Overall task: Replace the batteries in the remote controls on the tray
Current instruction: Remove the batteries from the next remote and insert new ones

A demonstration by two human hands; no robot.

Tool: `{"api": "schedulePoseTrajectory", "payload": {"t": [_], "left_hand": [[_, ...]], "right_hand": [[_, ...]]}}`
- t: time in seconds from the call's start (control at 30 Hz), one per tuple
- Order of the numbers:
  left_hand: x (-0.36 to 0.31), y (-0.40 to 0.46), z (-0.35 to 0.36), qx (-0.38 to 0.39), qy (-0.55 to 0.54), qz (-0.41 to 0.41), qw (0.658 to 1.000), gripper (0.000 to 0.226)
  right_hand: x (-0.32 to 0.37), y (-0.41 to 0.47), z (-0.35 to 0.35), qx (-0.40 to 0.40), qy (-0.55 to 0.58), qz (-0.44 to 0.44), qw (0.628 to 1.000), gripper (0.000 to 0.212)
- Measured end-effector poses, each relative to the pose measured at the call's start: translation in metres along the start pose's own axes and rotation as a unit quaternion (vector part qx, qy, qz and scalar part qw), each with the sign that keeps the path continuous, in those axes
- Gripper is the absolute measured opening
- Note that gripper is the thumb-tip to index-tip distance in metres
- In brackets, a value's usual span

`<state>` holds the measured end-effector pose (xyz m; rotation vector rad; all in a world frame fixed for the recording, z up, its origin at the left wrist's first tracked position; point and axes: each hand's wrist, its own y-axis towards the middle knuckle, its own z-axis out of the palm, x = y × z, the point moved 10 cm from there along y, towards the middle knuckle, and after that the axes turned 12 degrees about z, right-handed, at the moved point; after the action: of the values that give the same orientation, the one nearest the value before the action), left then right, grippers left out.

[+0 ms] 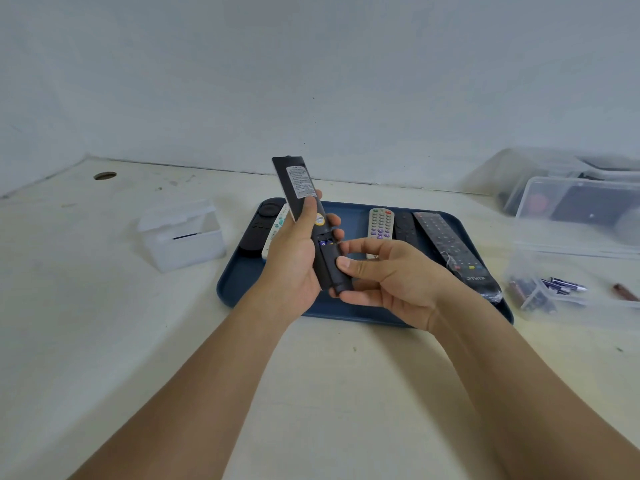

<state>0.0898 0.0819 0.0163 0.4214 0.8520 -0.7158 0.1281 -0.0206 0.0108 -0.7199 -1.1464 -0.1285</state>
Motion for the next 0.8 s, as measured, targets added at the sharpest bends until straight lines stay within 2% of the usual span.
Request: {"api": "schedulePoseTrajectory", "payload": {"t": [0.1, 0.27, 0.4, 0.53, 0.67, 0.8], "left_hand": [[0.003, 0.0, -0.002, -0.001, -0.006, -0.023, 1.0, 0.034], [0.008, -0.001, -0.006, -0.013, -0.013, -0.061, 0.998, 0.035], [0.011, -0.001, -0.004, 0.003, -0.011, -0.059, 0.998, 0.036], [0.011, -0.002, 0.001, 0.033, 0.016, -0.041, 0.998, 0.037], [0.014, -0.002, 0.003, 0.048, 0.028, -0.038, 0.998, 0.04], [0.018, -0.003, 0.002, 0.043, -0.01, -0.057, 0.997, 0.042]], "right_hand": [[0.002, -0.001, -0.002, -0.019, -0.024, -0.013, 0.999, 0.017], [0.006, 0.001, -0.006, -0.058, -0.053, -0.035, 0.996, 0.025], [-0.001, 0.002, -0.007, -0.052, -0.04, -0.006, 0.998, 0.029], [-0.01, 0.003, -0.006, -0.038, -0.043, 0.036, 0.998, 0.022], [-0.013, 0.004, -0.008, -0.039, -0.021, 0.041, 0.998, 0.021], [-0.012, 0.006, -0.008, -0.046, -0.018, 0.023, 0.999, 0.024]]}}
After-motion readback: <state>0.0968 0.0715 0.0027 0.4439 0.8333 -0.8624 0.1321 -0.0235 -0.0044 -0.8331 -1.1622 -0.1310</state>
